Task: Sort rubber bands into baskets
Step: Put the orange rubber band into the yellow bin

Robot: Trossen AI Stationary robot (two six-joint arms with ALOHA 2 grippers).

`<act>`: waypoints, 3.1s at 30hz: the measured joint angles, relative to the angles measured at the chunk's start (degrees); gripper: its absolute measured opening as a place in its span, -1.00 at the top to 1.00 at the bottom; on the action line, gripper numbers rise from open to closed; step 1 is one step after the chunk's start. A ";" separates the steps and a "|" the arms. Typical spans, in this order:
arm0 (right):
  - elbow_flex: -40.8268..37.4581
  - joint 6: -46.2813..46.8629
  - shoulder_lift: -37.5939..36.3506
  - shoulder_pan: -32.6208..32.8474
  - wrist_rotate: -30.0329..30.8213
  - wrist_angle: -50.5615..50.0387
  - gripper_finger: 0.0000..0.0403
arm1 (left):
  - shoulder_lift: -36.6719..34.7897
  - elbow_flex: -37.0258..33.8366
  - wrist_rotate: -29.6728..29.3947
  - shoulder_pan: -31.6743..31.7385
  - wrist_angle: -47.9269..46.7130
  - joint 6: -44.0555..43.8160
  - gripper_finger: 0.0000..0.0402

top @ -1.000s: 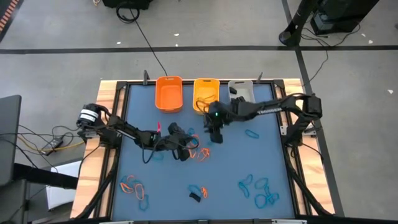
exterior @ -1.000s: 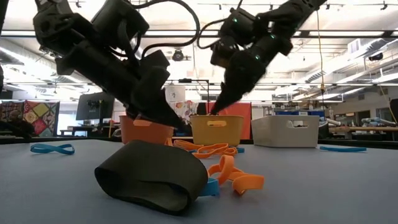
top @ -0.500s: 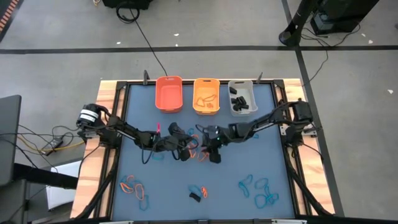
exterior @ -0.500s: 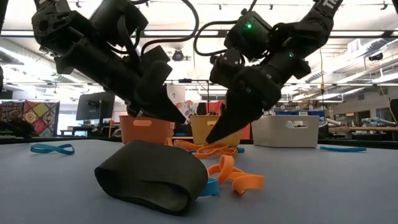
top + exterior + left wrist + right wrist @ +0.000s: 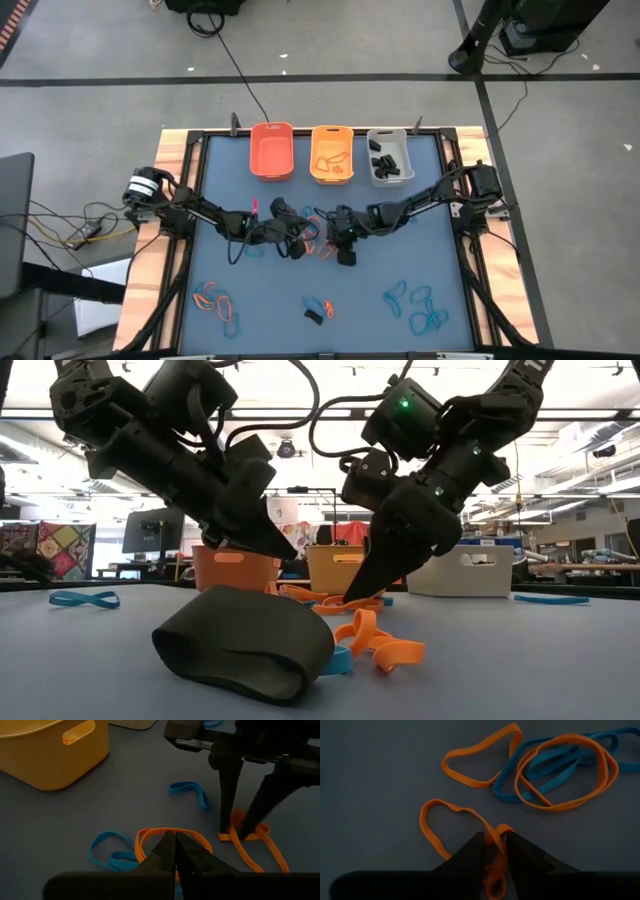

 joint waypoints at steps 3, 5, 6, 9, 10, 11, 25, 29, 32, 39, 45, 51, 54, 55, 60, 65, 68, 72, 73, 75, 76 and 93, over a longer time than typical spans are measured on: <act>0.00 -0.02 0.00 0.00 0.13 -0.08 0.78 | 0.00 0.00 0.01 0.00 0.00 0.01 0.93; 0.00 -0.32 -0.09 -0.02 0.21 -0.20 0.92 | 0.00 0.00 0.00 0.00 0.01 0.02 0.93; 0.00 -0.38 -0.22 -0.03 0.19 -0.26 0.94 | 0.00 0.00 0.00 0.00 0.00 0.02 0.93; -0.02 -0.05 -0.92 0.02 0.01 -0.63 0.91 | 0.00 0.00 0.00 0.00 0.00 0.02 0.93; -0.02 0.05 -1.28 0.04 -0.01 -0.61 0.89 | 0.00 0.00 0.00 0.00 0.00 0.02 0.93; -0.02 0.11 -1.81 0.09 -0.03 -0.58 0.89 | 0.00 0.00 0.00 0.00 0.00 0.02 0.93; -0.02 -8.95 -14.97 -4.58 13.64 -3.17 0.97 | 0.00 0.00 0.00 0.00 0.09 0.02 0.93; -0.02 -12.41 -17.12 -9.55 19.78 -2.13 0.97 | 0.00 0.00 0.00 0.00 0.11 0.02 0.93; -0.02 -14.27 -17.46 -13.94 21.96 0.73 0.97 | 0.00 0.00 0.00 0.00 0.15 0.04 0.93; -0.02 -13.27 -13.84 -24.30 21.05 4.85 0.87 | 0.00 0.00 0.00 0.00 0.07 0.04 0.93; -0.02 -9.80 -13.02 -30.27 13.89 4.14 0.54 | 0.00 0.00 0.00 0.00 -0.14 0.06 0.93; -0.02 -9.40 -13.18 -31.30 13.24 5.02 0.16 | 0.00 -0.02 0.30 0.00 -0.34 0.00 0.93; -0.02 -9.40 -13.18 -31.26 13.16 5.44 -0.02 | 0.00 -0.02 1.93 0.00 -0.35 -0.04 0.93; -0.02 -9.34 -13.18 -31.23 12.83 5.43 -0.07 | 0.00 -0.02 2.24 0.00 -0.33 -0.04 0.93; -0.02 -8.90 -13.18 -29.73 1.93 5.17 -0.25 | 0.00 -0.02 2.78 0.00 -0.33 -0.09 0.91; -0.02 -9.25 -13.18 -24.10 -2.60 3.01 -0.21 | 0.00 -0.02 2.78 0.00 -0.35 -0.04 0.88; -0.02 -9.57 -13.18 -19.67 -2.44 1.10 -0.13 | 0.00 -0.02 2.78 0.00 -0.86 -0.09 0.88; -0.02 -7.64 -13.18 -13.43 -2.13 0.60 -0.03 | 0.00 -0.02 3.09 -0.04 -1.01 -0.31 0.88; -0.04 -6.35 -13.18 -12.06 -1.42 0.50 -0.01 | 0.00 -0.02 3.12 -0.04 -1.01 -0.33 0.88; -0.79 -2.01 -13.18 -9.27 0.12 0.65 0.03 | 0.00 -0.02 3.17 -0.04 -1.01 -0.39 0.88; -1.38 -0.30 -13.18 -7.97 0.36 0.57 0.04 | 0.00 -0.02 3.17 -0.04 -1.01 -0.52 0.88; -11.19 1.45 -7.71 6.13 4.86 13.94 0.06 | 0.02 -0.03 3.21 -0.04 -0.76 -2.05 0.88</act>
